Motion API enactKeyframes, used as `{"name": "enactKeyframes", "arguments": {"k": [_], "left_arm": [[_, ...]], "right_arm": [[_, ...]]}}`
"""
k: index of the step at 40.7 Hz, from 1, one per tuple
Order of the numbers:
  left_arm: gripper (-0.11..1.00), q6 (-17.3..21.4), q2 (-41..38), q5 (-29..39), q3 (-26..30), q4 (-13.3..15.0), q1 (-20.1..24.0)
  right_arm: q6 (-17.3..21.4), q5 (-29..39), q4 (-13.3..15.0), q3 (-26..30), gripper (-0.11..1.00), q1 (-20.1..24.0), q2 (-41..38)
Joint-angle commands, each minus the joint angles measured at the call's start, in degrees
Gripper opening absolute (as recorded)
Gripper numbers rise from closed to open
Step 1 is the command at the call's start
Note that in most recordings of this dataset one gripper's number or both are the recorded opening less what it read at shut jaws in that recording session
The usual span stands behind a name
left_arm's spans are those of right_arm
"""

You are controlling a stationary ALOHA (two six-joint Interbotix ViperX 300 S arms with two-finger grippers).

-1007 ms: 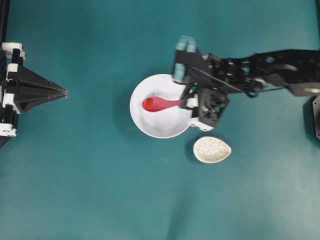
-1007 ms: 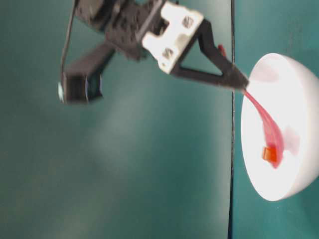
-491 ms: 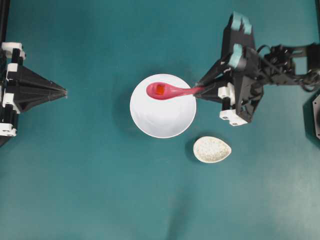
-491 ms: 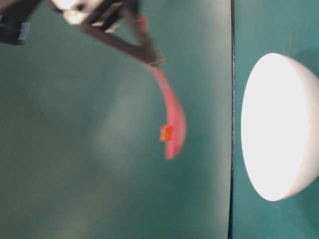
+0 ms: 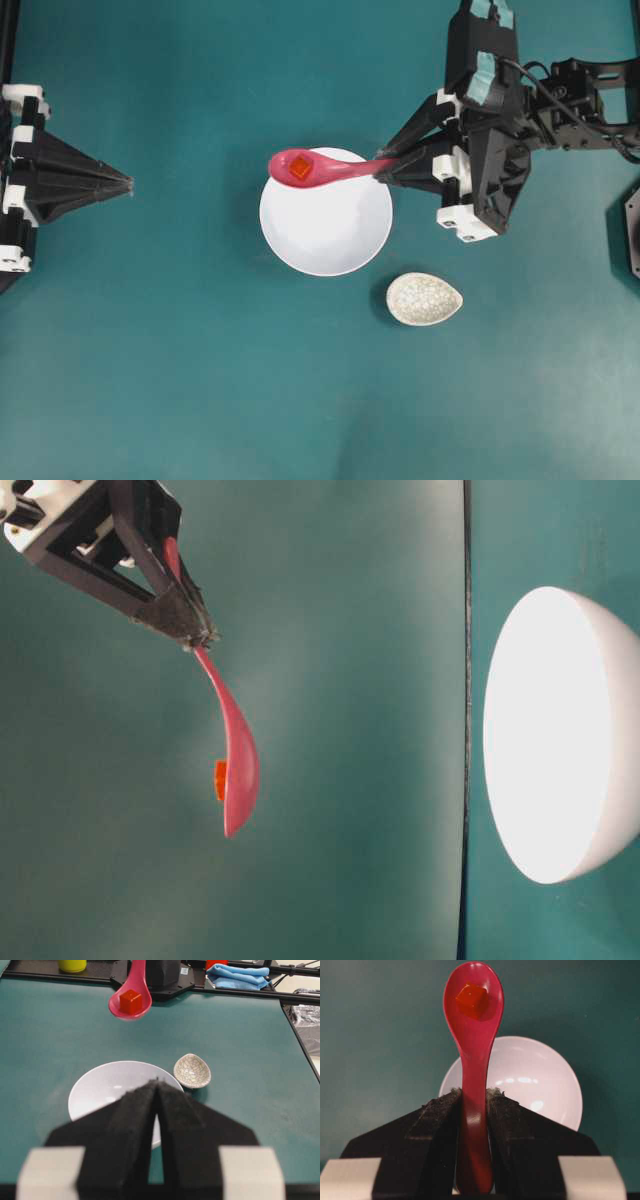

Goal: Grip the spoon and scoop the red block from the bowl with right arm.

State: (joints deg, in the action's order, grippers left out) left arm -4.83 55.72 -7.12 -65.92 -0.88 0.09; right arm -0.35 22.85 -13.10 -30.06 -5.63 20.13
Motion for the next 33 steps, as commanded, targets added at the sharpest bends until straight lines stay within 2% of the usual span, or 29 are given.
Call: {"name": "enactKeyframes", "arguments": {"k": [1,33], "left_arm": [[0.00,-0.1,-0.1,-0.5,1.8,-0.1,0.0],[0.00,1.3,-0.1,0.0,1.7,-0.3,0.0]], "right_arm": [[0.0,-0.2,0.0,1.6,0.24,0.2,1.1],[0.0,-0.2,0.0,1.4,0.24,0.2,1.1]]}}
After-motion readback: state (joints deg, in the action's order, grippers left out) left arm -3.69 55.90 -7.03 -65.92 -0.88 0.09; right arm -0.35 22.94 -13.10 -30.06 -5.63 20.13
